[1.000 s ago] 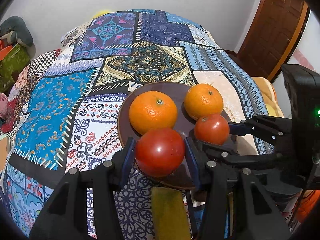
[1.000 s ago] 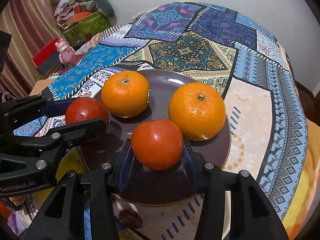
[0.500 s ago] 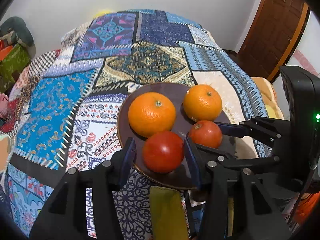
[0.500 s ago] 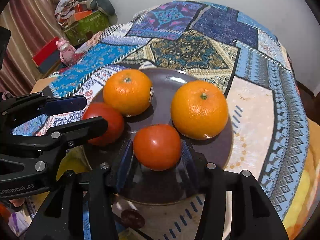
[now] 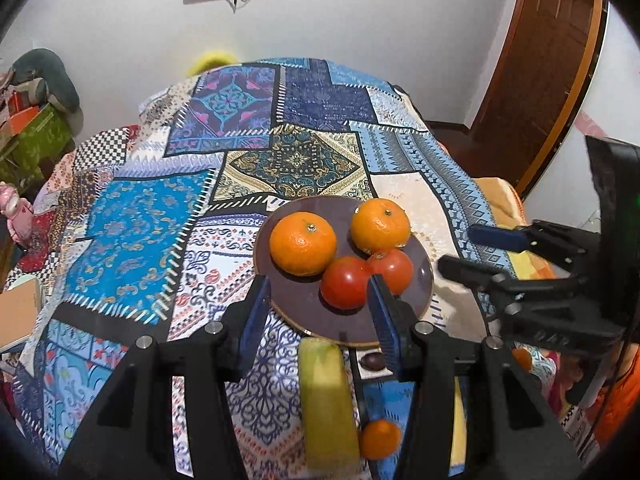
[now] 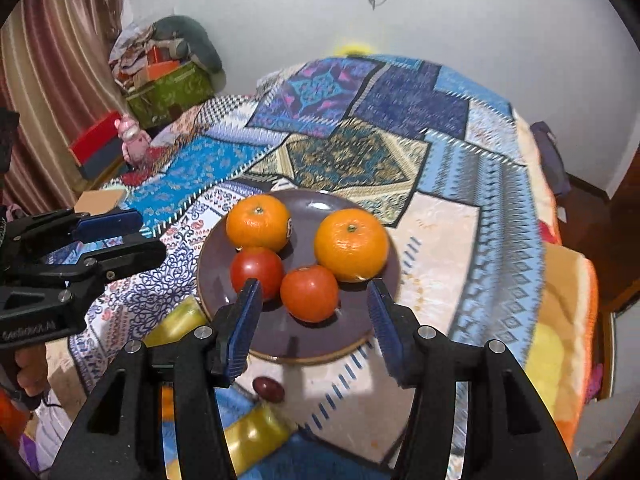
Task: Organize fruits
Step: 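Grasp a yellow corn cob with the right tool while the left tool grasps the other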
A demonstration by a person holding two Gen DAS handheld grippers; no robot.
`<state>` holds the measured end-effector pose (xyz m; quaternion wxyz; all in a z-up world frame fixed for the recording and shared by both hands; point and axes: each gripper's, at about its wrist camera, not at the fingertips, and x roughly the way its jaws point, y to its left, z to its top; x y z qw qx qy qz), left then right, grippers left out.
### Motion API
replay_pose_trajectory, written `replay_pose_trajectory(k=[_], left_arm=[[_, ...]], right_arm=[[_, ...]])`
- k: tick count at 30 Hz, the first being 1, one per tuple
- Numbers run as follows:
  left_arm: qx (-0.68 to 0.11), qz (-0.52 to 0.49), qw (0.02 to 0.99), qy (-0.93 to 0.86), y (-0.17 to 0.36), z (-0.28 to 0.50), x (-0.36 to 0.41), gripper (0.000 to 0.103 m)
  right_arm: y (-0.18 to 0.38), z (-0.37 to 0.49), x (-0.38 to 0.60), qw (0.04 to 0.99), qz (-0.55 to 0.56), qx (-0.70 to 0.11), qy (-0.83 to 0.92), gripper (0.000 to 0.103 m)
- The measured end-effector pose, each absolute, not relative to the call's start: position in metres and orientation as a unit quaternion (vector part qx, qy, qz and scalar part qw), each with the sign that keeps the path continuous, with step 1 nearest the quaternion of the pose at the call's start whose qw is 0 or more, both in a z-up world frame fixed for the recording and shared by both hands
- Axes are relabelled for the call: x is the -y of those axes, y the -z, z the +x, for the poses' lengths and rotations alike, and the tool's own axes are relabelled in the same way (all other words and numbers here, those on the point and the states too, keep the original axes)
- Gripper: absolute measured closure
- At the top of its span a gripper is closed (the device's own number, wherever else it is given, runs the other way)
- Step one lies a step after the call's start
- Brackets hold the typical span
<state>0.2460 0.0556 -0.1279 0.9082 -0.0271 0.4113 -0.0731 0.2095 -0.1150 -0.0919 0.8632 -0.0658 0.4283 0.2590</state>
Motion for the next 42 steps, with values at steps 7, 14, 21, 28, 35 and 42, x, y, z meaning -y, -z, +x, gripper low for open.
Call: replay_pose_trajectory(k=[7, 14, 21, 28, 35, 42], left_arm=[[-0.416, -0.029, 0.906, 0.066, 0.128, 0.215, -0.062, 0.053], [-0.451, -0.032, 0.889, 0.066, 0.159, 0.196, -0.061, 0.053], [-0.485, -0.043, 0.871, 0.071, 0.194, 0.187, -0.06, 0.052], [-0.494, -0.059, 0.864, 0.077, 0.21, 0.198, -0.056, 0.053], [-0.495, -0.068, 0.862, 0.085, 0.218, 0.207, -0.053, 0.064], [-0.487, -0.081, 0.867, 0.069, 0.217, 0.196, -0.064, 0.064]], right_arm=[[0.076, 0.18, 0.135, 0.876, -0.063, -0.412, -0.243, 0.045], [0.1, 0.153, 0.134, 0.862, -0.053, -0.441, -0.244, 0.043], [0.132, 0.132, 0.124, 0.842, -0.04, -0.477, -0.248, 0.043], [0.153, 0.129, 0.105, 0.827, -0.031, -0.5, -0.257, 0.043], [0.163, 0.127, 0.097, 0.821, -0.042, -0.508, -0.258, 0.038], [0.165, 0.122, 0.115, 0.822, -0.043, -0.513, -0.245, 0.056]])
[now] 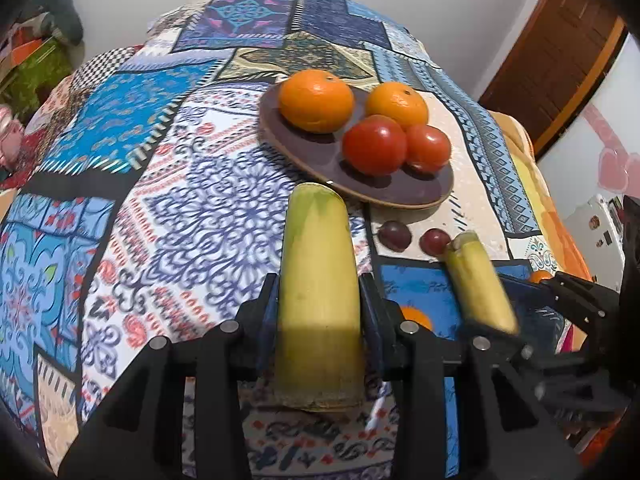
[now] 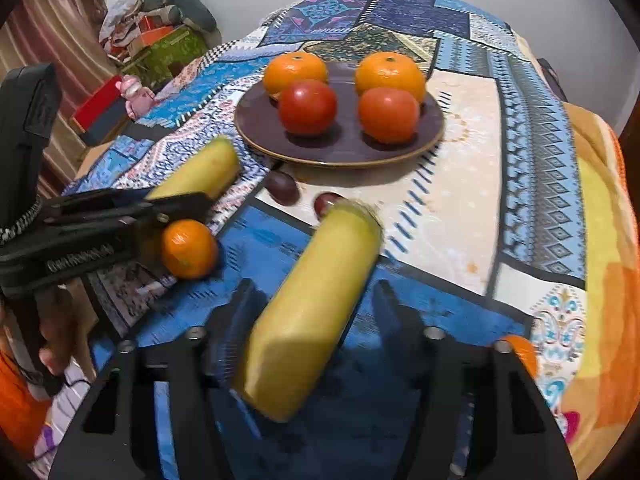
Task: Organize fruits
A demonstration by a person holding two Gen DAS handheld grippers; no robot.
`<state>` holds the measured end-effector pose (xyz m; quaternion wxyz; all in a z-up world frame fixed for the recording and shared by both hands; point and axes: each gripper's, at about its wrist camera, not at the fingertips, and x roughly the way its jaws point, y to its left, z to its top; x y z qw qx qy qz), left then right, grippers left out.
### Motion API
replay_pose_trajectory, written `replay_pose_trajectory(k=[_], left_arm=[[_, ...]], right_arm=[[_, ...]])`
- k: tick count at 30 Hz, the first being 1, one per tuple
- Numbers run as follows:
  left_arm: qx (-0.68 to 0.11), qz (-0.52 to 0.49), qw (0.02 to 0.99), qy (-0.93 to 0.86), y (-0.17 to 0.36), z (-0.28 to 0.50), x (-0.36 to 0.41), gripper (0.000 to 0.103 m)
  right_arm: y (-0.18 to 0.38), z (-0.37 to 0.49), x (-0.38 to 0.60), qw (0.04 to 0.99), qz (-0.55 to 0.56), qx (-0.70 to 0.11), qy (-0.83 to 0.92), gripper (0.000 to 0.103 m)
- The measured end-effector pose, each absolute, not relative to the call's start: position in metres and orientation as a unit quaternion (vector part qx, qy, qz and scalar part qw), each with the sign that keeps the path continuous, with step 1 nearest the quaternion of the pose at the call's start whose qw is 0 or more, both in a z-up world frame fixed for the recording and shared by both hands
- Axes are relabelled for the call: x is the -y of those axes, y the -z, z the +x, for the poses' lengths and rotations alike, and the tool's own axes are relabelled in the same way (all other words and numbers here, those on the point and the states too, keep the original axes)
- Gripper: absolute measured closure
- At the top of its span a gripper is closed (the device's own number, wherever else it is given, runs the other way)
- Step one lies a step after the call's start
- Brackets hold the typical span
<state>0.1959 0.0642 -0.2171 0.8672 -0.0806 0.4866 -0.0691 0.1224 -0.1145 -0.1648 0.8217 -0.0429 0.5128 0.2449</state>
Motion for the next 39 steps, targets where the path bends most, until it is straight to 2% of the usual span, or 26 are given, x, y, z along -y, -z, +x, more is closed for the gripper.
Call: replay_pose_trajectory(k=[3, 11, 25, 39], left_arm=[[-0.485, -0.075, 0.87, 0.052, 0.214, 0.188, -0.072, 0.064], [-0.492, -0.08, 0.866, 0.043, 0.213, 0.178, -0.091, 0.064], [-0.509, -0.025, 0.859, 0.049, 0.221, 0.19, -0.079, 0.063], [-0.478, -0.026, 0.877, 0.022, 0.203, 0.189, -0.083, 0.065]], right_arm=[[0.165, 0.122, 0.129, 0.822, -0.042, -0.518, -0.233, 0.068], [0.165, 0.127, 0.145, 0.822, -0.024, -0.522, -0.227, 0.068], [0.173, 0.139, 0.13, 0.822, -0.035, -0.519, -0.232, 0.068], [0.161, 0.138, 0.147, 0.832, 0.001, -0.502, -0.237, 0.068]])
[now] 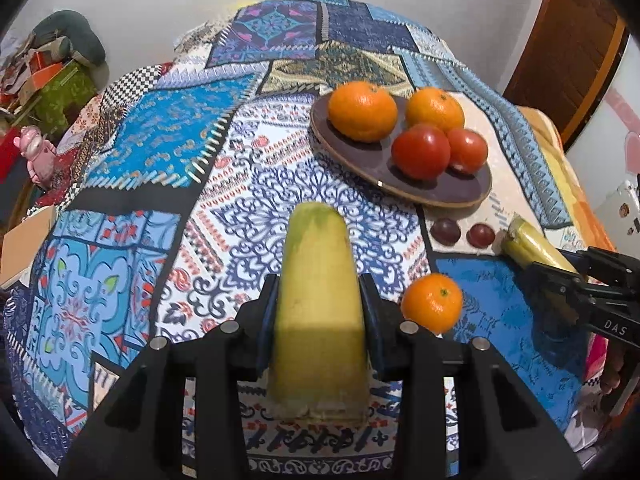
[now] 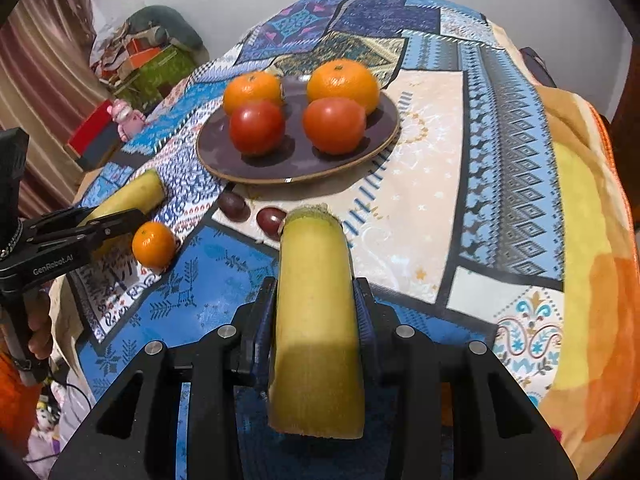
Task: Organize fruits
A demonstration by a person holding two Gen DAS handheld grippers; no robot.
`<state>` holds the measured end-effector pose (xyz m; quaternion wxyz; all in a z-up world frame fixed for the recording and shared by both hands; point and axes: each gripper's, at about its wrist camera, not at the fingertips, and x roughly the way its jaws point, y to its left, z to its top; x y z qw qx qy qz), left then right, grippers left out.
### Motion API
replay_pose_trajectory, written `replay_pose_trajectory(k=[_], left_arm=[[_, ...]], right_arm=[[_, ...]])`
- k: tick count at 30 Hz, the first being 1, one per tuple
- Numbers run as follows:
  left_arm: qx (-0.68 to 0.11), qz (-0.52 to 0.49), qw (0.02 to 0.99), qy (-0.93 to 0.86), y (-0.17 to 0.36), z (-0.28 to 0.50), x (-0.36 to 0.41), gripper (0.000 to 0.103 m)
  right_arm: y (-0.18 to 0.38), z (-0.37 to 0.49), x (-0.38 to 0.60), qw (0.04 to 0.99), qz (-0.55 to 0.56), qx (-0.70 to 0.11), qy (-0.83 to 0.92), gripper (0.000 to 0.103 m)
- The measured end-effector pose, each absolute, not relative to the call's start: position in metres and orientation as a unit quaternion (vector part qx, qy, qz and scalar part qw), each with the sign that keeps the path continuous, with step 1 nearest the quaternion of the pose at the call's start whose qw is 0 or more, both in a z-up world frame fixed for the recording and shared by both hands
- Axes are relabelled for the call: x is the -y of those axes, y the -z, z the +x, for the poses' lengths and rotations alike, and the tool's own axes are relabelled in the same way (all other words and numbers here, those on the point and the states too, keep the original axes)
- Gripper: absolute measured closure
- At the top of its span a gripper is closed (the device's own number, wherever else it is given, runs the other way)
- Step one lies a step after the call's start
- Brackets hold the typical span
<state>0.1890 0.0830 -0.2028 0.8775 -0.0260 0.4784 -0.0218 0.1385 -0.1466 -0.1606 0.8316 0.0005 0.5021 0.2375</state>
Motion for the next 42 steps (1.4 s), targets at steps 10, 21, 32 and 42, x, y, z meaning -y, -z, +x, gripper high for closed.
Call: replay_pose_trajectory(k=[10, 21, 32, 42], left_arm=[[-0.472, -0.025, 0.881, 0.031, 0.186, 0.194, -0.081, 0.065], [-0.453, -0.034, 0.89, 0.025, 0.169, 0.202, -0.084, 0.065], [-0.438, -0.044, 0.898, 0.024, 0.157, 0.243, -0.071, 0.065], [-0.443, -0.076, 0.893, -0.009, 0.167, 0.289, -0.073, 0.065]], right_arm=[[0.144, 0.145, 0.149, 0.844, -0.003, -0.482, -0.235, 0.068], [0.127, 0.157, 0.152, 0.858, 0.007, -0.459, -0.23, 0.068], [0.104, 0.195, 0.127, 0.872, 0.001, -0.427, -0.241, 0.068], [0.109, 0.23, 0.097, 0.869, -0.015, -0.427, -0.249, 0.068]])
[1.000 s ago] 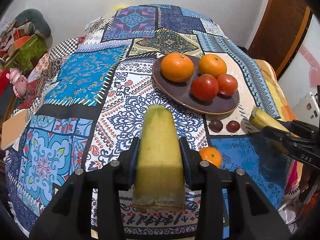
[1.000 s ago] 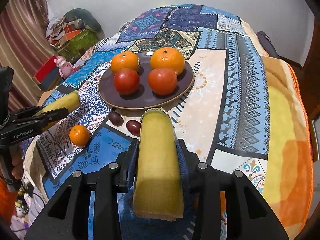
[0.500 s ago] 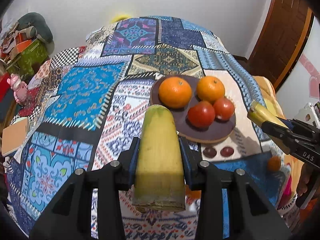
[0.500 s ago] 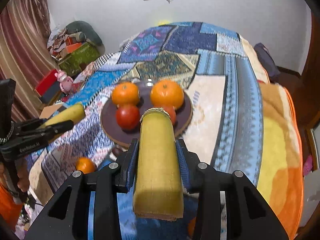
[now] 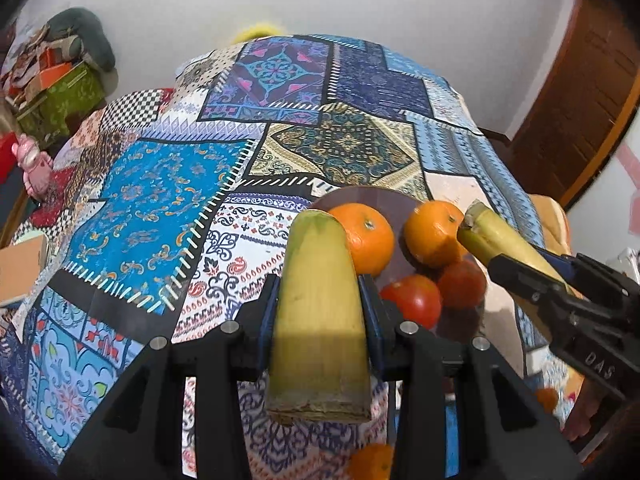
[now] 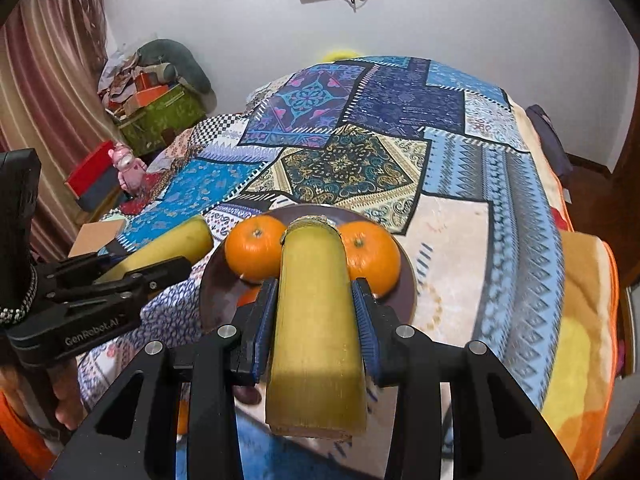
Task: Organize fruits
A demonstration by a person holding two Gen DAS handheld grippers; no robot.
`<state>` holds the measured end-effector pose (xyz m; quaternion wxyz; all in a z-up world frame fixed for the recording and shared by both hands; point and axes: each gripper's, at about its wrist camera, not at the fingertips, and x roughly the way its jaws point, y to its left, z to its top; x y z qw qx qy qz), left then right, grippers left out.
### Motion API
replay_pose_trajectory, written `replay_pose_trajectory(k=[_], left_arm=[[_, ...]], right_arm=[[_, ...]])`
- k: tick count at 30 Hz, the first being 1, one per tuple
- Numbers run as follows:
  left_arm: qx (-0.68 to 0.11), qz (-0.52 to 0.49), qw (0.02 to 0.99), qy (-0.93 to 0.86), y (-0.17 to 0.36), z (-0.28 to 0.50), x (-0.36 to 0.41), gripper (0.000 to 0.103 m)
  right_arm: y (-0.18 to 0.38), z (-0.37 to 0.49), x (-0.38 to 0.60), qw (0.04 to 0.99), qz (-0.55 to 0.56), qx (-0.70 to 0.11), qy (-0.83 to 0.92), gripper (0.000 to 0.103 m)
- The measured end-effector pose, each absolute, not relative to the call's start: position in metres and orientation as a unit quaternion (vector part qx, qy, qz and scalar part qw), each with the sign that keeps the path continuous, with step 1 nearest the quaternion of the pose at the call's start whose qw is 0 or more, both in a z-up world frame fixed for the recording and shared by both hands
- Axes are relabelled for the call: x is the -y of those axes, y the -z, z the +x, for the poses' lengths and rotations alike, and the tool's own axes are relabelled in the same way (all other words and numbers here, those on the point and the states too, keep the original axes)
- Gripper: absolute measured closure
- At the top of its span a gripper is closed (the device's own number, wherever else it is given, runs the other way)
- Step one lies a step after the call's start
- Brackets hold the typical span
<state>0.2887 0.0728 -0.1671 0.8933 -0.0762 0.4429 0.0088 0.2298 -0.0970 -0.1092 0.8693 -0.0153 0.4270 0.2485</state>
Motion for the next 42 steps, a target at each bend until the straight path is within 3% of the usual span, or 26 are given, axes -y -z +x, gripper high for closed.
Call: replay_pose_trajectory(k=[17, 35, 42], left_arm=[[-0.468, -0.108, 0.876, -0.042, 0.197, 0.322, -0.076, 0.064], [-0.486, -0.097, 0.869, -0.01, 0.191, 0.306, -0.065, 0.056], [-0.462, -0.077, 0.883, 0.012, 0.164, 0.289, -0.058, 0.054]], right_arm=[[0.132, 0.268, 0.074, 0.854, -0.012, -0.453, -0.255, 0.068], [0.125, 0.262, 0.07, 0.853, -0.046, -0.45, -0.26, 0.068], [0.104, 0.246, 0.085, 0.866, -0.058, -0.427, -0.254, 0.068]])
